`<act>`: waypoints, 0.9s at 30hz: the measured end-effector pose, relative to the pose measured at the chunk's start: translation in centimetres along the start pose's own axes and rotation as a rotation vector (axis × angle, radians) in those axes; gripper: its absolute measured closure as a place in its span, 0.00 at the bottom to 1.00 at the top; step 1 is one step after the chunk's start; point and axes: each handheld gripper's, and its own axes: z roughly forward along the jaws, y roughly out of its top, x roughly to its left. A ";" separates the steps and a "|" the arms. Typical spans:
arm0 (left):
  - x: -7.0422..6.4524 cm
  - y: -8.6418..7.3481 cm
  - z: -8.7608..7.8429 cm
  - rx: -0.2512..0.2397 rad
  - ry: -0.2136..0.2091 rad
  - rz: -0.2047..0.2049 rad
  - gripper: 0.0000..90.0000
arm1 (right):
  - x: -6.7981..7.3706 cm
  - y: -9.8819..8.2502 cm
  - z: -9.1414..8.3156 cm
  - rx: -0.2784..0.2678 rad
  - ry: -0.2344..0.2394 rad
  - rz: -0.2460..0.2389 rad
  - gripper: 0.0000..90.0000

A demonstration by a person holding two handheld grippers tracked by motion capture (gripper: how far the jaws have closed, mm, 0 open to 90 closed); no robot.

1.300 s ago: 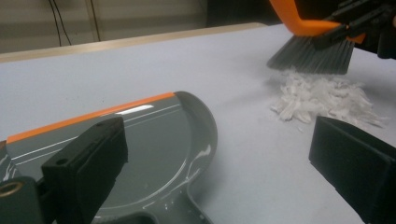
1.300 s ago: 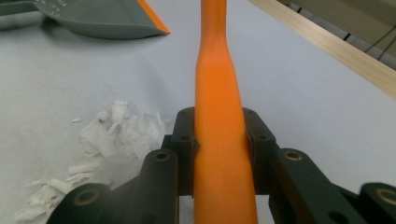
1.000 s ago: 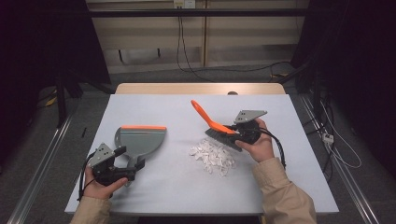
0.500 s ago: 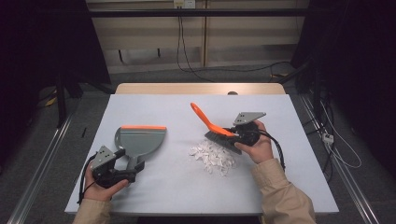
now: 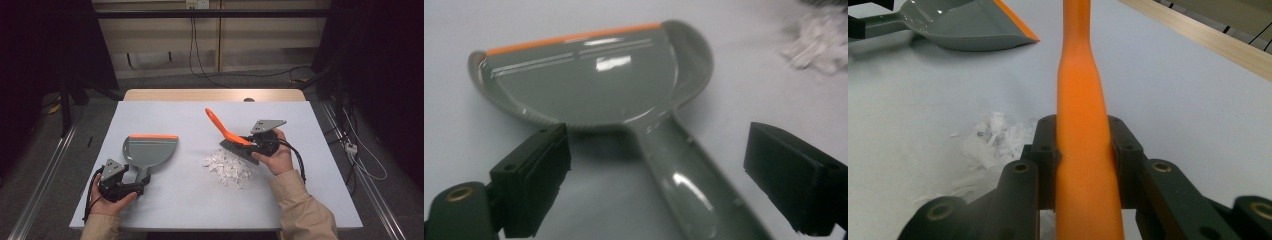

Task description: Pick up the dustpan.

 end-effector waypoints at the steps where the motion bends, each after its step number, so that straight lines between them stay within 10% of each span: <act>1: 0.1 -0.1 0.0 0.007 0.005 -0.003 0.15 | 0.0 0.0 0.0 0.002 0.002 -0.005 0.79; 27: -0.1 0.8 0.8 0.079 0.032 -0.053 0.38 | 0.2 0.1 -0.4 -0.027 -0.025 0.009 0.79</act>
